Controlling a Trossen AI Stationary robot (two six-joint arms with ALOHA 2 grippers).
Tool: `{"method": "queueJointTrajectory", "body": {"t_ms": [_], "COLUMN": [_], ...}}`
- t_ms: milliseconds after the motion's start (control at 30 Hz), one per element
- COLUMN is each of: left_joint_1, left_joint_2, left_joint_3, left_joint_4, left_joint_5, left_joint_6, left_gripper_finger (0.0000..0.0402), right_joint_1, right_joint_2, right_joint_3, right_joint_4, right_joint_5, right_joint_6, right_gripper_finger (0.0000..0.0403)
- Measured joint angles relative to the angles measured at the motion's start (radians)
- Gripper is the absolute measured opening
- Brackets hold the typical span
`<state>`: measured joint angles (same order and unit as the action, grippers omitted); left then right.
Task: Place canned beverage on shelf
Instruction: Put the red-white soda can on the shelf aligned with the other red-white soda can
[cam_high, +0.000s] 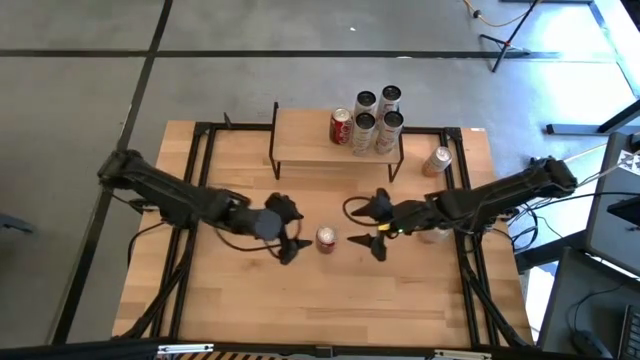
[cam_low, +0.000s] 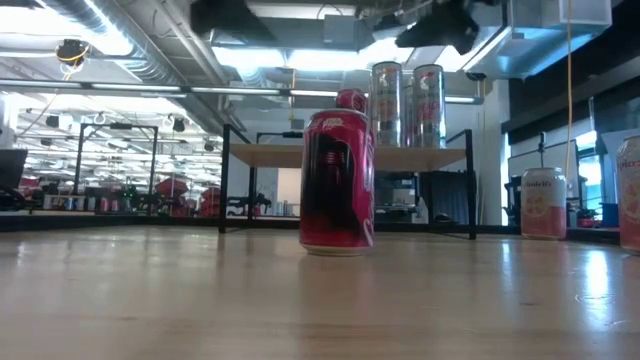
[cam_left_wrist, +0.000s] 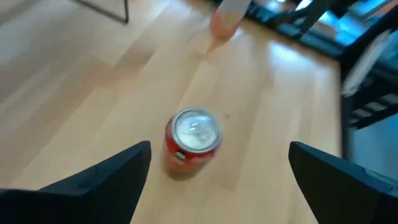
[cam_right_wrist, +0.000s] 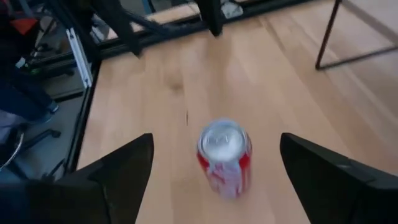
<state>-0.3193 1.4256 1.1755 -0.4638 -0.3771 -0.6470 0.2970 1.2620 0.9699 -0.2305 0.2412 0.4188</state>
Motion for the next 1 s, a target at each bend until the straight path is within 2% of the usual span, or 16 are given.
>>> {"method": "queueJointTrajectory", "body": {"t_ms": [133,267,533,667,800,1000], "left_joint_1": [0.035,0.054,0.057,0.047,0.042,0.017], "left_joint_2": [0.124,0.218,0.272,0.29,0.319,0.367], "left_joint_3": [0.0,0.0,0.0,0.0,0.0,0.0], "left_joint_4": [0.061,0.138,0.184,0.281,0.274,0.288], "left_joint_5": [0.028,-0.031,-0.141,-0.15,-0.197,-0.203], "left_joint_6": [0.0,-0.051,-0.24,-0.252,-0.303,-0.315], "left_gripper_finger": [0.0377,0.0377,0.0377,0.0377,0.0377,0.0377], "right_joint_1": [0.03,0.08,0.163,0.177,0.177,0.177], "right_joint_2": [-0.081,-0.134,-0.161,-0.161,-0.161,-0.161], "right_joint_3": [0.0,0.0,0.0,0.0,0.0,0.0], "right_joint_4": [-0.111,-0.21,-0.331,-0.366,-0.41,-0.449], "right_joint_5": [0.005,0.076,0.151,0.151,0.151,0.121], "right_joint_6": [0.049,0.085,0.126,0.123,0.108,0.083], "right_gripper_finger": [0.0335,0.0335,0.0335,0.0335,0.0335,0.0335]}}
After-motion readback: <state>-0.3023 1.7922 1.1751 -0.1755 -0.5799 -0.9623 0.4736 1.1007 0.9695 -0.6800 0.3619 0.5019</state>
